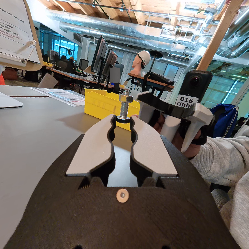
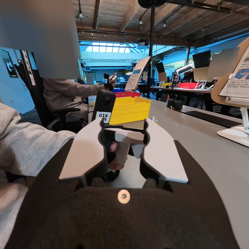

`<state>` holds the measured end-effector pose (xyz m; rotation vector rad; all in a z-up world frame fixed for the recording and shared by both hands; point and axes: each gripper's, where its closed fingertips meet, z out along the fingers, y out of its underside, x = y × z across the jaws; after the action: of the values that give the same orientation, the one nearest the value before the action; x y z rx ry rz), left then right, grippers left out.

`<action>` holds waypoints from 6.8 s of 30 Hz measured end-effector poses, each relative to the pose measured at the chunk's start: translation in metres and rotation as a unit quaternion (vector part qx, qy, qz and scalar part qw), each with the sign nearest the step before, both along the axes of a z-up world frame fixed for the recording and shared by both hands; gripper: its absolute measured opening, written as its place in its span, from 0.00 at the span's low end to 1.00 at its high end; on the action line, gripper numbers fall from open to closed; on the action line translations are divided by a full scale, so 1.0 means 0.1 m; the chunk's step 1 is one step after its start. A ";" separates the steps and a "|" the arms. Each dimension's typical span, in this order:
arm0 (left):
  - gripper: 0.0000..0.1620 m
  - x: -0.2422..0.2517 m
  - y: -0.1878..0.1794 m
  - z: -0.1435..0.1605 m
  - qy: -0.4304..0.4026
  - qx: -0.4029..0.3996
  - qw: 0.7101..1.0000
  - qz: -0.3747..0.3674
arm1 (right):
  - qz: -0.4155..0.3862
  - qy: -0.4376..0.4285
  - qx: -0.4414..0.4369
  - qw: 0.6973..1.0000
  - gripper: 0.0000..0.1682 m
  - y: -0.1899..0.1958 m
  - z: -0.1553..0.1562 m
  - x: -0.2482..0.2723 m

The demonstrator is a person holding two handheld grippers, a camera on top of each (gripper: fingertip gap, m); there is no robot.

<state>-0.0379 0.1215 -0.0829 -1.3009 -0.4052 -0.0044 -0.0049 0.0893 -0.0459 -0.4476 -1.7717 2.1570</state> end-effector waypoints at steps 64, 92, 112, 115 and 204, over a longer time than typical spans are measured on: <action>0.13 0.01 0.03 -0.02 -0.007 0.000 1.000 -0.003 | -0.033 0.033 0.038 0.998 0.34 0.00 -0.05 -0.02; 0.13 0.02 0.04 -0.02 -0.002 -0.008 1.000 0.000 | -0.053 0.026 0.043 0.997 0.48 -0.03 -0.10 -0.09; 0.13 0.13 0.12 -0.06 0.023 -0.040 0.999 -0.018 | -0.118 0.004 0.022 0.993 0.32 0.25 -0.05 -0.26; 0.13 0.13 0.12 -0.05 0.024 -0.039 0.999 -0.019 | -0.130 -0.004 0.024 0.991 0.29 0.29 -0.07 -0.30; 0.13 0.10 0.09 -0.04 0.019 -0.031 0.999 -0.013 | -0.134 -0.042 0.002 0.990 0.14 0.40 -0.08 -0.34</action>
<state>-0.0275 0.1309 -0.0871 -1.3659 -0.3578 0.0104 -0.0393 0.1292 -0.0535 -0.7397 -1.6502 1.9737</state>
